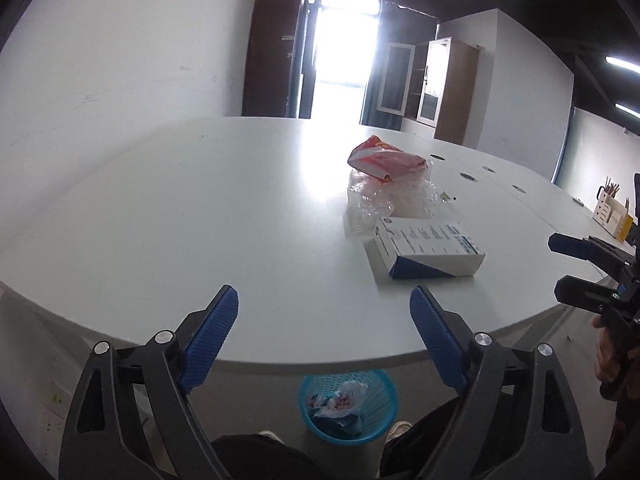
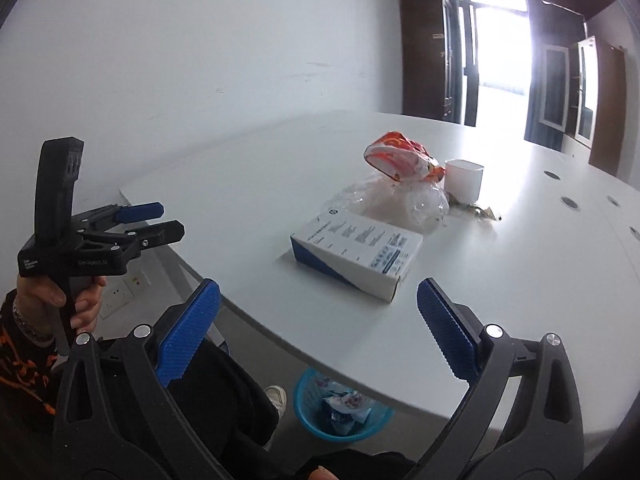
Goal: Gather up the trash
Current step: 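Raise both tools back toward the box and red wrapper on the table, then grasp the red snack wrapper with the left tool while the right tool grasps the white HP box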
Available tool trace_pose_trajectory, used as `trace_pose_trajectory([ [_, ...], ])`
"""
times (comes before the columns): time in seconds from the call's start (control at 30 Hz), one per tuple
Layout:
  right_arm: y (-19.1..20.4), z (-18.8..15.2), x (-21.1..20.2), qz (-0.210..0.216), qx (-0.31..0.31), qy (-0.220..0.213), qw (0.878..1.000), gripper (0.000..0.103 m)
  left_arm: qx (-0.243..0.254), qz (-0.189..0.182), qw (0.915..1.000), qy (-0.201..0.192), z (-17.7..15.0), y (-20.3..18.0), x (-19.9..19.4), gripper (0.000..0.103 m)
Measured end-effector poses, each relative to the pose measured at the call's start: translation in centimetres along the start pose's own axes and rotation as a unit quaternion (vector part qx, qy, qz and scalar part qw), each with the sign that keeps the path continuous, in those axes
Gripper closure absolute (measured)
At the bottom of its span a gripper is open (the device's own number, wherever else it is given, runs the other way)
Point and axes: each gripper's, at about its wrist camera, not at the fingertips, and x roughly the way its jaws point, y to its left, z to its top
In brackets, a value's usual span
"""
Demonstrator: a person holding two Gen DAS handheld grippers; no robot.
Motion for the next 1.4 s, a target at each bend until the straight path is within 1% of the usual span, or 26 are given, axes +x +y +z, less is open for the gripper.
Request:
trace_pose_trajectory([
  [0.17, -1.7, 2.3, 2.6, 0.027, -0.035, 0.027, 0.999, 0.009, 0.003, -0.002, 1.0000, -0.006, 2.1, -0.1, 1.0, 0.007],
  [0.27, -2.3, 3.1, 4.5, 0.041, -0.062, 0.047, 0.996, 0.009, 0.008, -0.007, 0.9999, -0.002, 2.8, -0.3, 1.7, 0.006],
  [0.4, -3.3, 4.3, 6.2, 0.057, -0.104, 0.055, 0.991, 0.009, 0.016, -0.024, 0.9996, 0.005, 3.3, -0.4, 2.9, 0.006],
  [0.47, -4.1, 4.9, 7.3, 0.068, -0.122, 0.067, 0.988, 0.009, 0.011, -0.020, 0.9997, -0.001, 3.7, -0.1, 3.3, 0.006],
  [0.53, -4.9, 5.2, 8.6, 0.070, -0.137, 0.074, 0.985, 0.009, 0.011, -0.016, 0.9998, 0.002, 4.1, 0.1, 3.8, 0.006],
  [0.6, -5.9, 5.6, 10.0, 0.095, -0.134, 0.090, 0.982, 0.009, 0.017, -0.015, 0.9997, 0.007, 4.7, 0.0, 4.4, 0.006],
  [0.67, -6.5, 5.9, 11.0, 0.116, -0.138, 0.098, 0.979, 0.009, 0.022, -0.006, 0.9997, 0.007, 5.3, 0.0, 4.7, 0.006],
  [0.77, -7.1, 6.1, 12.7, 0.160, -0.162, 0.122, 0.966, 0.009, 0.017, 0.002, 0.9998, 0.009, 6.2, 0.2, 5.1, 0.006],
  [0.87, -7.5, 5.9, 14.1, 0.182, -0.189, 0.140, 0.955, 0.009, 0.003, 0.000, 0.9999, 0.016, 6.8, 0.5, 5.4, 0.006],
  [1.0, -7.6, 5.4, 15.9, 0.221, -0.210, 0.163, 0.938, 0.009, 0.005, 0.001, 0.9995, 0.032, 7.2, 0.6, 6.5, 0.006],
  [1.03, -7.6, 5.2, 16.0, 0.230, -0.216, 0.159, 0.936, 0.009, 0.009, 0.001, 0.9995, 0.031, 7.3, 0.4, 6.8, 0.006],
  [1.1, -8.0, 5.1, 16.4, 0.246, -0.209, 0.153, 0.934, 0.009, 0.023, 0.007, 0.9992, 0.031, 7.8, 0.1, 7.6, 0.006],
  [1.17, -8.5, 5.0, 16.7, 0.245, -0.203, 0.149, 0.936, 0.009, 0.034, 0.001, 0.9988, 0.035, 8.7, -0.4, 8.4, 0.006],
  [1.23, -8.2, 4.9, 16.4, 0.237, -0.213, 0.148, 0.936, 0.009, 0.050, -0.015, 0.9979, 0.038, 10.0, -1.1, 9.3, 0.006],
  [1.3, -8.3, 4.8, 16.4, 0.237, -0.217, 0.155, 0.934, 0.009, 0.081, -0.025, 0.9955, 0.043, 11.2, -2.5, 10.7, 0.006],
  [1.4, -8.1, 4.8, 16.3, 0.226, -0.216, 0.162, 0.936, 0.009, 0.138, -0.024, 0.9890, 0.048, 12.4, -4.6, 13.2, 0.006],
])
